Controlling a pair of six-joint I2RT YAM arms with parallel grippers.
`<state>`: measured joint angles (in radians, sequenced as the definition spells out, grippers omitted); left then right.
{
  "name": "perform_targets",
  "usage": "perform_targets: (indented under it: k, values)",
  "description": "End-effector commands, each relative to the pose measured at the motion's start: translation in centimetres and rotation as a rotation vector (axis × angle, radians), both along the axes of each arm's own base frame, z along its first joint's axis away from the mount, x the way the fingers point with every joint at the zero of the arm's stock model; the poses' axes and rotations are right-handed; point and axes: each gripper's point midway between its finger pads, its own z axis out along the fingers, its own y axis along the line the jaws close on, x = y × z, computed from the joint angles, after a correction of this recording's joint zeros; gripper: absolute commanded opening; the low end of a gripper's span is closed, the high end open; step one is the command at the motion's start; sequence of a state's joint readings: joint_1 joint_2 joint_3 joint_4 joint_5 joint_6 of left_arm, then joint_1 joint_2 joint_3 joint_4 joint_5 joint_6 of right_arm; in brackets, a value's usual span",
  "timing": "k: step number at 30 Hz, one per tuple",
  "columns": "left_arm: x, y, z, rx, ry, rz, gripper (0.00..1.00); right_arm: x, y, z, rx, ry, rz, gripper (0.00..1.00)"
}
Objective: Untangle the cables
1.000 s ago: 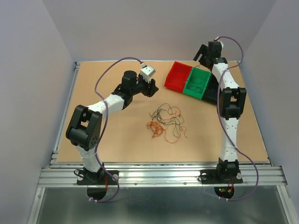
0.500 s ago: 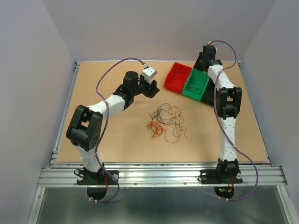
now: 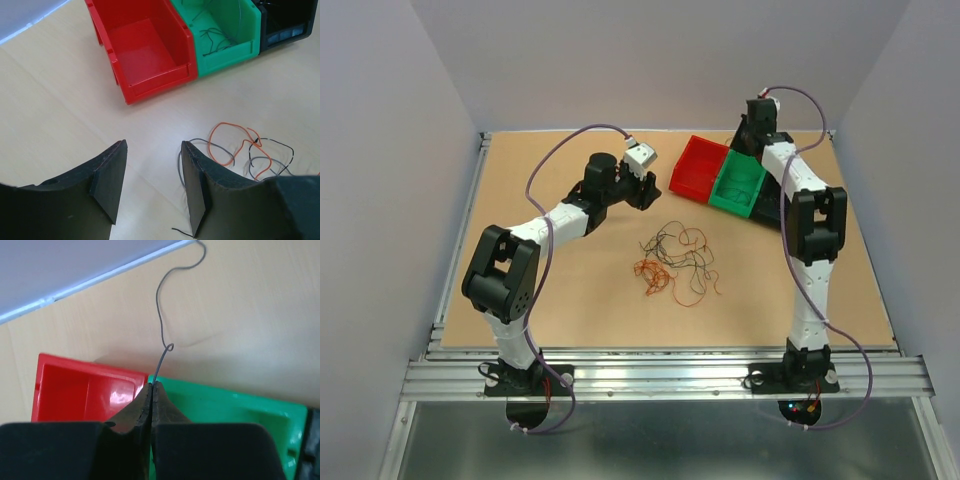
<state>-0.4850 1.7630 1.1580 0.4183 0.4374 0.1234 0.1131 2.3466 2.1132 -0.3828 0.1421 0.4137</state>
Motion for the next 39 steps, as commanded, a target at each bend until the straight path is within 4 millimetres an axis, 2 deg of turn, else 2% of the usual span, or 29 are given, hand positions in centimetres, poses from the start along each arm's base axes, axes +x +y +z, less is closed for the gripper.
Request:
perform_targets:
  k: [1,3,5,7,8,9,11,12,14,16,17,18,20,21,22,24,25,28,31,32,33,36,39]
  values:
    - [-0.2,-0.3,3.6,-0.025,-0.093,-0.01,0.58,-1.7,0.1,8.4,-0.037,-0.26,-0.048,0.01]
    - [-0.2,-0.5,3.5,-0.023,-0.095,-0.01,0.58,-2.6,0.3,9.5,-0.033,-0.306,-0.048,0.01]
    - [-0.2,-0.5,3.6,-0.023,-0.097,-0.011,0.58,-4.4,0.3,9.3,-0.035,-0.291,-0.048,0.0]
    - [-0.4,-0.6,3.5,-0.02,-0.098,-0.015,0.58,-5.4,1.0,11.0,-0.034,-0.344,-0.033,0.01]
    - [-0.4,-0.6,3.6,-0.02,-0.1,-0.013,0.58,-6.5,1.2,9.8,-0.041,-0.324,-0.026,0.01]
    - [-0.5,-0.7,3.8,-0.022,-0.105,-0.017,0.58,-7.0,1.3,9.9,-0.045,-0.335,-0.026,0.0]
    - [-0.6,-0.7,3.8,-0.02,-0.107,-0.017,0.58,-8.3,2.0,12.3,-0.046,-0.409,-0.022,0.01]
    - [-0.8,-0.6,4.1,-0.021,-0.113,-0.018,0.58,-9.0,1.9,11.7,-0.052,-0.419,-0.024,0.01]
    - [-0.9,-0.5,4.6,-0.023,-0.128,-0.014,0.58,-10.5,2.0,11.9,-0.047,-0.44,-0.016,0.0]
    - [-0.9,-0.4,4.6,-0.022,-0.131,-0.012,0.58,-11.2,2.1,12.3,-0.028,-0.462,-0.015,0.01]
    - [-1.0,-0.5,4.8,-0.023,-0.136,-0.013,0.58,-11.8,2.1,11.8,-0.02,-0.455,-0.008,0.01]
    - [-1.0,-0.5,4.8,-0.024,-0.137,-0.013,0.58,-11.9,2.1,12.4,-0.013,-0.465,-0.01,0.01]
    - [-1.0,-0.5,4.8,-0.019,-0.14,-0.012,0.58,-12.8,2.2,11.2,0.001,-0.454,-0.003,0.01]
    - [-1.1,-0.5,4.7,-0.018,-0.139,-0.01,0.58,-13.1,2.2,12.7,0.017,-0.513,-0.009,0.01]
    - [-1.1,-0.6,4.6,-0.015,-0.142,-0.013,0.58,-13.7,2.1,12.2,0.021,-0.512,-0.01,0.01]
    - [-0.9,-0.5,4.6,-0.013,-0.144,-0.009,0.58,-13.8,1.9,13.4,0.02,-0.538,-0.015,0.01]
    - [-1.0,-0.6,4.7,-0.014,-0.145,-0.01,0.58,-13.5,2.0,15.6,0.014,-0.574,-0.011,0.01]
    - [-1.0,-0.7,4.4,-0.008,-0.142,-0.016,0.58,-13.3,2.1,18.3,-0.005,-0.604,0.004,0.0]
    - [-1.1,-0.9,4.4,-0.004,-0.143,-0.024,0.58,-13.5,2.5,18.4,0.004,-0.613,0.032,0.01]
    - [-1.2,-1.1,4.4,-0.002,-0.144,-0.029,0.58,-13.8,2.6,18.0,0.01,-0.613,0.04,0.01]
    - [-1.3,-1.1,4.4,0.001,-0.146,-0.03,0.58,-14.2,2.6,16.6,0.011,-0.597,0.046,0.01]
    - [-1.5,-1.4,4.3,0.01,-0.153,-0.035,0.58,-14.6,2.2,16.0,0.013,-0.597,0.021,0.01]
    - [-1.9,-2.1,4.0,0.025,-0.158,-0.042,0.58,-15.2,2.1,16.1,0.011,-0.6,0.028,0.01]
